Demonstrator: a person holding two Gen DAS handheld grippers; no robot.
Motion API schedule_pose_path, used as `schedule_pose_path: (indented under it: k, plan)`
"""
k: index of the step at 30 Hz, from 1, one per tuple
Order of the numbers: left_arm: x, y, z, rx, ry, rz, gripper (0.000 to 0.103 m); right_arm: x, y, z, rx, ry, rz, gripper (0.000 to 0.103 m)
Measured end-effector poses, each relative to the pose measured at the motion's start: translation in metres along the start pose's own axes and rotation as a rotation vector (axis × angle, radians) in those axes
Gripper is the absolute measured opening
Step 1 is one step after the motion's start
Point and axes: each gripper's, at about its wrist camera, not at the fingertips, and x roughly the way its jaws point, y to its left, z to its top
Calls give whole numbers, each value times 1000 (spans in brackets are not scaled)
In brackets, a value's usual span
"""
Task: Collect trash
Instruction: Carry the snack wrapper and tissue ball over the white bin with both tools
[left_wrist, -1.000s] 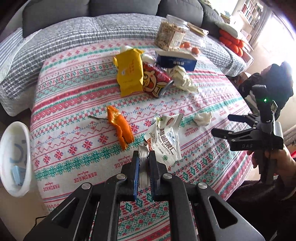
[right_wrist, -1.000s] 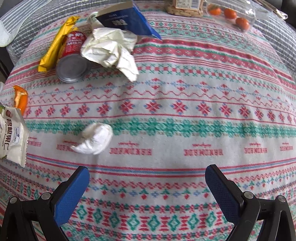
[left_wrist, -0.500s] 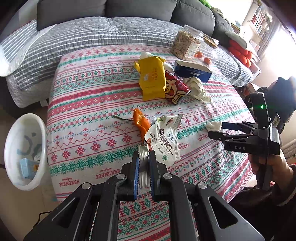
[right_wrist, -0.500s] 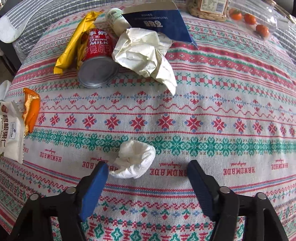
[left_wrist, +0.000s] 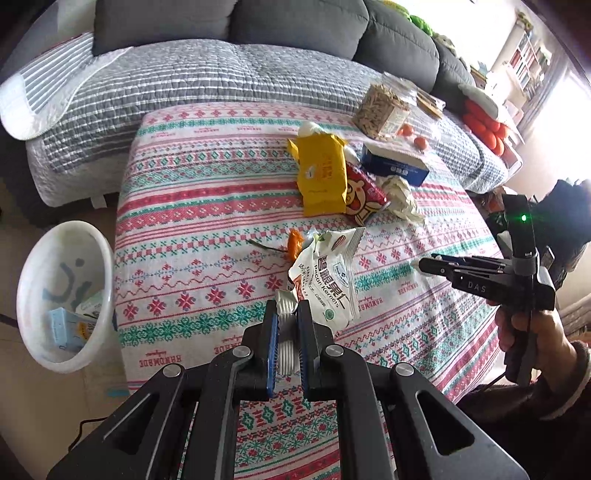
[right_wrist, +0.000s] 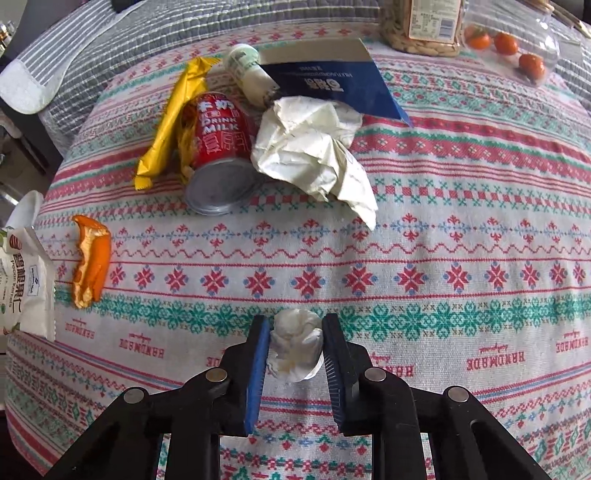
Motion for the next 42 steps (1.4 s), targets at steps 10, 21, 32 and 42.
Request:
schedule_pose_path:
  k: [10,21,32,42]
  plan:
    - [-27,38,5,-93,-63,14,10,-17,26,14,-21,-53,78,25]
    - [-54,93,-6,-196,-113,79,10,-24,98,30,-119,-85,153,25]
    - [-75,162,-25,-338,-141,167,10,-10,181,40,-216,-85,229,25]
    - [-76,202,-32,-393,-143,251,10,3,226,45,-250,-81,278,25]
